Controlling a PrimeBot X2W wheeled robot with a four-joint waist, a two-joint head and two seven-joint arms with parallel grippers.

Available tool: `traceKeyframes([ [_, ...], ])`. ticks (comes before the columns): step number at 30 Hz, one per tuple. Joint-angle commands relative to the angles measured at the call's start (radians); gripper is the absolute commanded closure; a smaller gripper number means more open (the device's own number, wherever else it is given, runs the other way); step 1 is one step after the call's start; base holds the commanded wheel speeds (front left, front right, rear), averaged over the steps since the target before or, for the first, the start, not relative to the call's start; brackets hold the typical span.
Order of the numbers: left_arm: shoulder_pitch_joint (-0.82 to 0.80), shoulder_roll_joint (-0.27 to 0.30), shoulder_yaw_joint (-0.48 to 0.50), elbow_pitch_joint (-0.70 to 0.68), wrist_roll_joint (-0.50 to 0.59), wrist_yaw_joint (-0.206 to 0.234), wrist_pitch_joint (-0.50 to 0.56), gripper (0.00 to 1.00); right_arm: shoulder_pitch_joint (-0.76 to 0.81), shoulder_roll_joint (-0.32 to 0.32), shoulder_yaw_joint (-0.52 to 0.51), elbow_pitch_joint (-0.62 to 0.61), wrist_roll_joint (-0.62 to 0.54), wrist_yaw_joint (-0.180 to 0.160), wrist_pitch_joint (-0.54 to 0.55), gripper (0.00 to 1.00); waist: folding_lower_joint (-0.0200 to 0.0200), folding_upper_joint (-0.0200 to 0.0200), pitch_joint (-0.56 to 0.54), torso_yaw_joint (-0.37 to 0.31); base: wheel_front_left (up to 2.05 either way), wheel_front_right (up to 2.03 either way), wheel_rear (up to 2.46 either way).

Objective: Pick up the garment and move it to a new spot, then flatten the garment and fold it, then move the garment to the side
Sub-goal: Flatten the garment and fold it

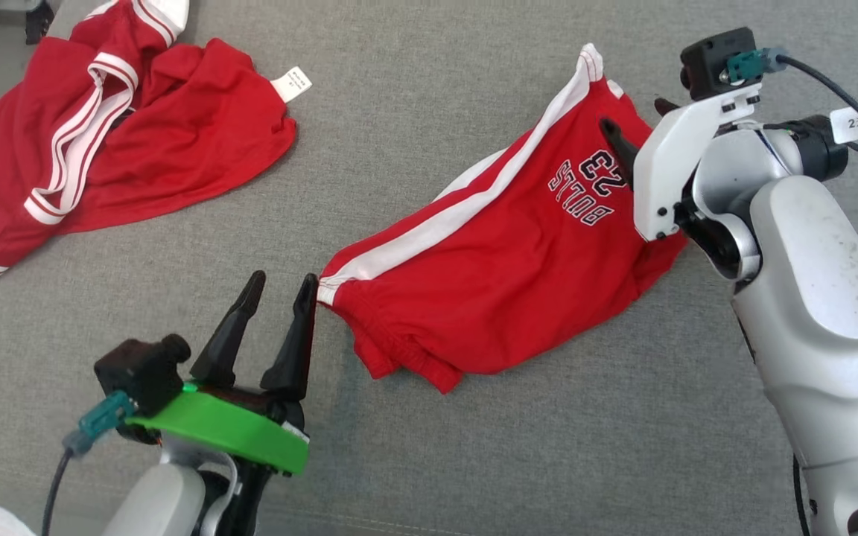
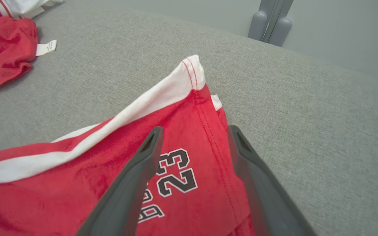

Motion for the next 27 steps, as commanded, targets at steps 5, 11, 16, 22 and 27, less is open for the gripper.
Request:
traceKeyframes([
  [5, 0.058, -0.012, 0.006, -0.058, 0.135, 0.054, -0.099, 0.00, 0.022, -0.056, 0.015, -0.047, -0.053, -0.001, 0.039, 0.00, 0.0000, -0.0001, -0.016, -0.006, 0.00, 0.00, 0.00],
  [11, 0.068, -0.080, 0.055, -0.087, 0.262, 0.041, -0.115, 0.00, 0.002, -0.057, -0.005, -0.005, -0.116, -0.001, 0.097, 0.00, 0.0000, -0.0001, 0.018, 0.024, 0.00, 0.00, 0.00],
  [16, 0.095, -0.156, 0.124, -0.104, 0.377, -0.012, -0.115, 0.00, -0.012, -0.050, -0.016, 0.077, -0.156, -0.001, 0.126, 0.00, 0.0000, -0.0001, 0.032, 0.049, 0.00, 0.00, 0.00],
  [22, 0.125, -0.211, 0.189, -0.108, 0.461, -0.061, -0.115, 0.00, 0.020, -0.017, -0.051, 0.160, -0.116, -0.001, 0.139, 1.00, 0.0000, -0.0001, 0.016, 0.053, 0.00, 0.00, 0.00],
  [27, 0.162, -0.232, 0.232, -0.106, 0.511, -0.081, -0.115, 0.00, 0.052, -0.006, -0.100, 0.158, -0.045, -0.002, 0.072, 1.00, 0.0000, -0.0001, -0.020, 0.019, 0.00, 0.00, 0.00],
])
